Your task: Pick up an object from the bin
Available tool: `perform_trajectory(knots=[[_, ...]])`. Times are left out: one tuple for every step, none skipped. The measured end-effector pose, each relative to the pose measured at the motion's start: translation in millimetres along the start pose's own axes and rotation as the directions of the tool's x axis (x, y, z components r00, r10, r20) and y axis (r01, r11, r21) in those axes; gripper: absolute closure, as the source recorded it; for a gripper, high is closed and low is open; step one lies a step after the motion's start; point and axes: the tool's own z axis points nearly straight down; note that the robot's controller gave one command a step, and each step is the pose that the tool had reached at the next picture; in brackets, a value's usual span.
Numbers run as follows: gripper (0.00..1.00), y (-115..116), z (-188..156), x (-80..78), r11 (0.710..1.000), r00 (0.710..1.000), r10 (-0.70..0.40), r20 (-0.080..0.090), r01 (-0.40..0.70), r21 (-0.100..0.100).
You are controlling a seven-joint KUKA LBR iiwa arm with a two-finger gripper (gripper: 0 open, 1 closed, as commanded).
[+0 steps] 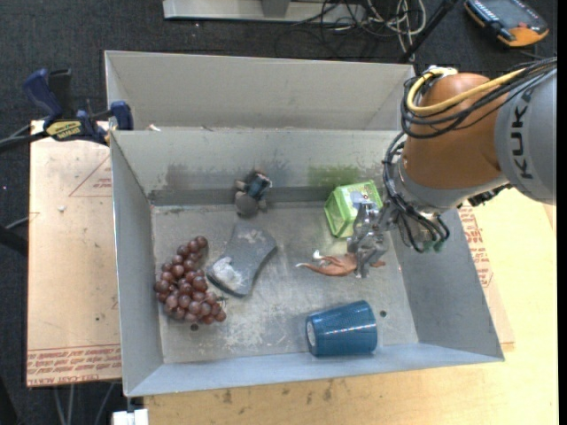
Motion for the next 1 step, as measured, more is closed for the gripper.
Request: perform_trajectory(knots=[[1.0, 2.6, -28.2, 15.3, 1.0, 1.0, -0.009, -0.01, 0.009, -0.001]])
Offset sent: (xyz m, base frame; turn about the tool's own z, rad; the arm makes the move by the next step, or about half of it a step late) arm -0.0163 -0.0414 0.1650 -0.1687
